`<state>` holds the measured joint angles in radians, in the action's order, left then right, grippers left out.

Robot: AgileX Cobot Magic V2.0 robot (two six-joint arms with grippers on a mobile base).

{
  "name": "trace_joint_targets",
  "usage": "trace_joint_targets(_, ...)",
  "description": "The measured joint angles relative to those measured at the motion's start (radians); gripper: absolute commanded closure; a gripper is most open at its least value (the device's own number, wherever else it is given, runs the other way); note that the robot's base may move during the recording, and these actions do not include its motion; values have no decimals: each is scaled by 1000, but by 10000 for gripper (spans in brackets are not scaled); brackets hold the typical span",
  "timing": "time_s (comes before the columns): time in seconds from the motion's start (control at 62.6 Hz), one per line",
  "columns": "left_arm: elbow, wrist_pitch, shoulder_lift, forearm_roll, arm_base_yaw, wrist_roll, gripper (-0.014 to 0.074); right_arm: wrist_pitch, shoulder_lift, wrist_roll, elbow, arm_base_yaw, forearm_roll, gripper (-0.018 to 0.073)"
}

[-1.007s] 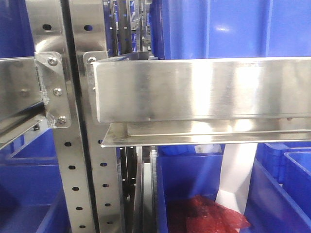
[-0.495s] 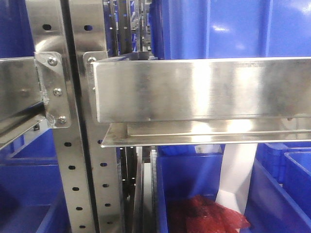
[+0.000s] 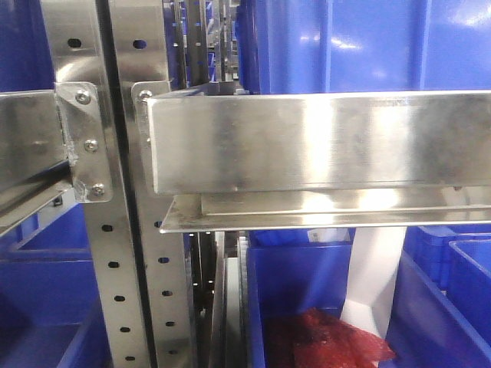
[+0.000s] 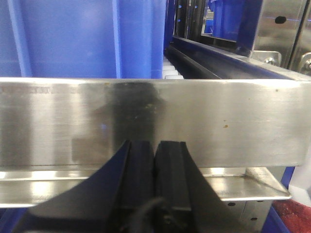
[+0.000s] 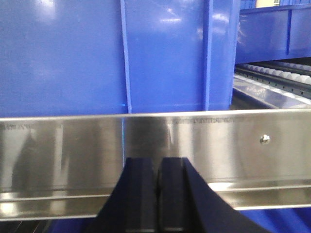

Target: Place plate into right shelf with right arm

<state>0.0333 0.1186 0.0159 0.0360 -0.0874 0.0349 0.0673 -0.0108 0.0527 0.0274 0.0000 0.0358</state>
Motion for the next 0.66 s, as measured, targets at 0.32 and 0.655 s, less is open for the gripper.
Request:
trace_joint_targets(0.32, 0, 0, 0, 0, 0, 0, 643, 10, 0, 0, 0, 0, 0, 503)
trace_joint_targets(0.655, 0, 0, 0, 0, 0, 0, 643, 10, 0, 0, 0, 0, -2, 503)
